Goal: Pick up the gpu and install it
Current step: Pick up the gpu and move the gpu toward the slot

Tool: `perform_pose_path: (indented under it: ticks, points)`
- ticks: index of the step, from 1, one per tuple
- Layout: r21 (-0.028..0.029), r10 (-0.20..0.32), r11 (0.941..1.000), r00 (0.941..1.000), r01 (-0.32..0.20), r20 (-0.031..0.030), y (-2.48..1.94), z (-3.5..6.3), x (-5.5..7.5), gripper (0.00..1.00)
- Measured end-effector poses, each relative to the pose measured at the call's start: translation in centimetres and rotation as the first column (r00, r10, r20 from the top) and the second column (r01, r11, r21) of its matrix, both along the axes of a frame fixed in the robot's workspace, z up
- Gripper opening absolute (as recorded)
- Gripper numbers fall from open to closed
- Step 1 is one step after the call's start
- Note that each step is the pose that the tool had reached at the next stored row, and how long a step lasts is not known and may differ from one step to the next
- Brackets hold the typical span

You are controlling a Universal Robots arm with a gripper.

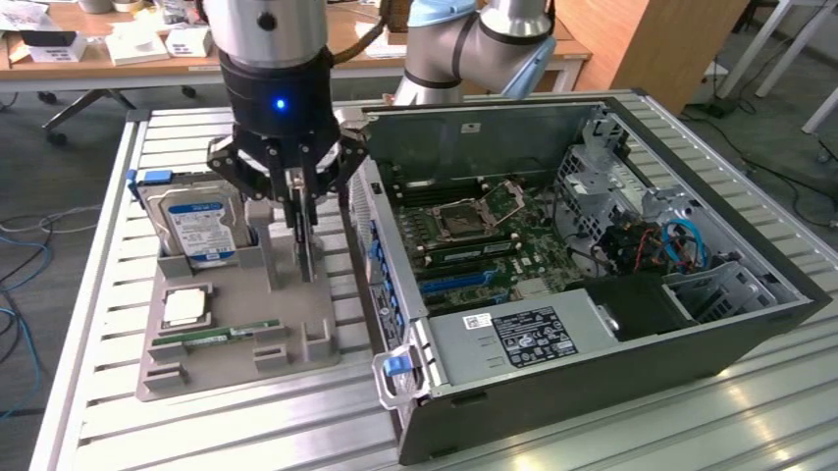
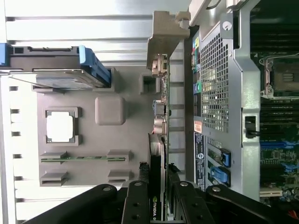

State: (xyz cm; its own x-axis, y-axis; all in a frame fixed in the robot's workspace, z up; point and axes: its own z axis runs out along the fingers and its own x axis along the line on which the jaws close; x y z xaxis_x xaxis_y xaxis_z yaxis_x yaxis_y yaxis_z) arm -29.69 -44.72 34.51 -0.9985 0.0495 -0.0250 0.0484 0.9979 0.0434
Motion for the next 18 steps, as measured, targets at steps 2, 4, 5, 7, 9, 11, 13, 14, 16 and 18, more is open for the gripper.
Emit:
perform_pose_path:
  ticks: [2, 4, 5, 7, 9, 11, 13, 14, 16, 18]
  points:
    - [0.0, 0.0, 1.0, 1.0, 0.0, 0.0, 0.0, 0.94, 0.0, 0.26]
    - [-0.0001, 0.0, 1.0, 1.0, 0.0, 0.0, 0.0, 1.84, 0.0, 0.26]
    - [0.0, 0.0, 1.0, 1.0, 0.0, 0.0001, 0.0, 2.29, 0.0, 0.26]
    - [0.0, 0.0, 1.0, 1.0, 0.0, 0.0001, 0.0, 3.21, 0.0, 0.26]
    - [0.0, 0.0, 1.0, 1.0, 0.0, 0.0001, 0.0, 4.13, 0.0, 0.26]
    - [0.0, 0.0, 1.0, 1.0, 0.0, 0.0, 0.0, 5.03, 0.0, 0.26]
    - [0.0, 0.0, 1.0, 1.0, 0.0, 0.0001, 0.0, 5.9, 0.0, 0.26]
    - [0.0, 0.0, 1.0, 1.0, 0.0, 0.0, 0.0, 6.34, 0.0, 0.26]
    - [0.0, 0.0, 1.0, 1.0, 0.0, 0.0, 0.0, 7.1, 0.0, 0.26]
    - [0.0001, 0.0, 1.0, 1.0, 0.0, 0.0001, 0.0, 7.58, 0.0, 0.26]
